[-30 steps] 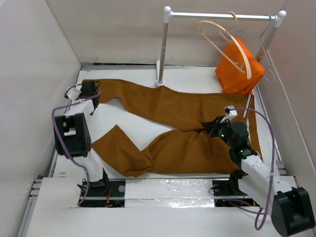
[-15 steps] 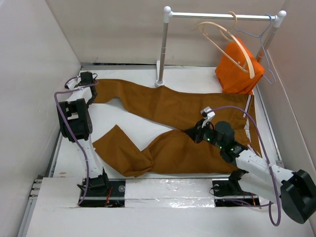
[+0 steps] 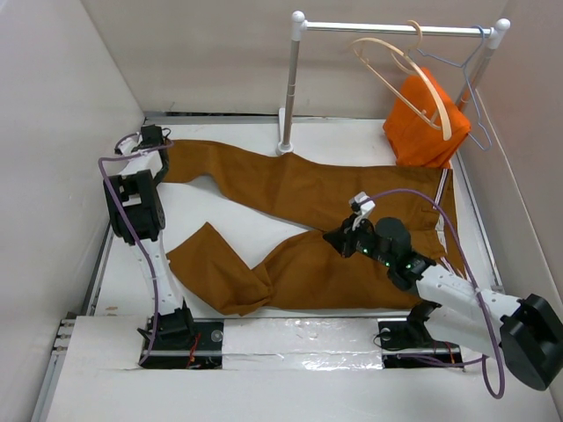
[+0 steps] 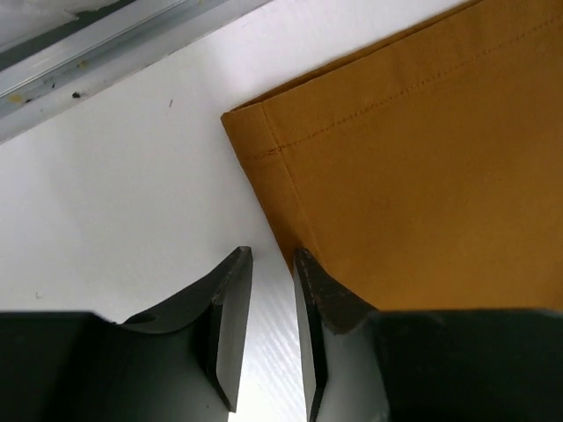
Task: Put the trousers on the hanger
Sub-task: Flatten out the trousers at the center of the board.
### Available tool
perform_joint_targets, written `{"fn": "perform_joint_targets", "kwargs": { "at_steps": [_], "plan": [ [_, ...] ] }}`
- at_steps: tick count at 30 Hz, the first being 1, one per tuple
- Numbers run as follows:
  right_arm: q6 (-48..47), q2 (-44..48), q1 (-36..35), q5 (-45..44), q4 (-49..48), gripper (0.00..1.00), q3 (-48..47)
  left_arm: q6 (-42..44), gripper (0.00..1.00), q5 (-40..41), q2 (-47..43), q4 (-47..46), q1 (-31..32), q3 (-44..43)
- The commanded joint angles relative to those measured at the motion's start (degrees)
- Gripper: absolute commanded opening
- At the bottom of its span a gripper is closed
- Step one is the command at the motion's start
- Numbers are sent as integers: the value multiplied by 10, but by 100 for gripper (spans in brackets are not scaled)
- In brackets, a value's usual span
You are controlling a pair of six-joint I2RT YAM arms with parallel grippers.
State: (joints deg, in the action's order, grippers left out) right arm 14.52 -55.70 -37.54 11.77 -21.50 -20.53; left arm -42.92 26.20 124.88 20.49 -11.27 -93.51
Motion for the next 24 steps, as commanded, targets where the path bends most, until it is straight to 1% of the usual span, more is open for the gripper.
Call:
{"fn": "perform_joint_targets", "kwargs": {
  "at_steps": [1, 2, 4, 6, 10, 14, 18, 19, 20, 21, 24],
  "plan": [
    [-16, -15, -15, -15, -41, 3, -31, 12, 23, -4, 5, 4, -11, -32],
    [-20, -19, -21, -17, -42, 3, -35, 14, 20, -3, 5, 1, -11, -33],
    [-22, -27, -26, -17, -43, 3, -38, 20, 19, -4, 6, -10, -16, -32],
    [-24, -35, -26, -15, -44, 3, -39, 23, 0, -7, 12, -13, -17, -35],
    [-27, -50, -32, -10, -50, 3, -42, 17, 0, 7, 10, -12, -29, -26],
    [-28, -52, -32, -9, -46, 3, -45, 28, 0, 37, -24, -38, -36, 10],
    [-31, -52, -32, -6, -47, 3, -47, 60, 0, 9, -35, -61, -46, 25],
    [-32, -53, -32, -5, -47, 2, -47, 64, 4, 2, -38, -69, -46, 26],
    [-34, -57, -32, -3, -47, 3, -50, 67, 10, -21, -48, -77, -46, 30],
    [-34, -59, -37, -2, -46, 3, -50, 71, 19, -32, -53, -89, -46, 37],
    [-35, -67, -37, 3, -46, 2, -53, 83, 32, -67, -63, -120, -46, 39]
  ]
}}
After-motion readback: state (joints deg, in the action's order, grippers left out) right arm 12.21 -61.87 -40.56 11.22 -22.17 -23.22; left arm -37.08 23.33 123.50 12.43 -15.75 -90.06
